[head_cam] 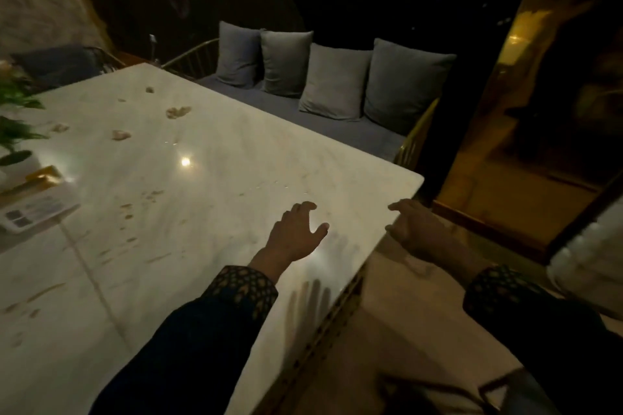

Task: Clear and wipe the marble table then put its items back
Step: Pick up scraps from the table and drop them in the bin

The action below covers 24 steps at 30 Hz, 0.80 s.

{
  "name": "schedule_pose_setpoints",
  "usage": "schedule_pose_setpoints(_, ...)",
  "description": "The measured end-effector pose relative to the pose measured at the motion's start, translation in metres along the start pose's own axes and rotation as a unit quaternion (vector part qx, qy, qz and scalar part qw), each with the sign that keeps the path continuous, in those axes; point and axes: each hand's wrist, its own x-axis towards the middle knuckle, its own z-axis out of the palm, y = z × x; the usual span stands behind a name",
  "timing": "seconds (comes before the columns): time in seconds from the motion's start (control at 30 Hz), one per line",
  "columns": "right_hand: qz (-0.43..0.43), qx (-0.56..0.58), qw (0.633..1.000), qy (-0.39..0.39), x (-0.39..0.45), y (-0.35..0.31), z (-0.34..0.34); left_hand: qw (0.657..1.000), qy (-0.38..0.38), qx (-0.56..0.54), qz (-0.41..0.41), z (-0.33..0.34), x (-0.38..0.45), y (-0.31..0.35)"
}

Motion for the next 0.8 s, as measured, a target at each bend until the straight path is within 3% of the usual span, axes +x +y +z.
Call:
schedule_pose_setpoints(0.3, -0.042, -0.034, 0.997, -0.061, 0.095, 0.13, -0.064, 0.998, -0.022, -0.046, -0.038, 0.08, 0.104, 0.099)
schedule_pose_setpoints(0.47, -0.058, -0.027, 0.997, -0.041, 0.166, 0.161, -0.059, 0.997, -0.015, -0.033, -0.072, 0.097, 0.172, 0.099)
schedule_pose_setpoints(0.8, -0.207, -0.044, 0.97, -0.12, 0.362, 0.194, -0.055, 0.983, 0.042, -0.038, -0.172, 0.115, 0.345, 0.073)
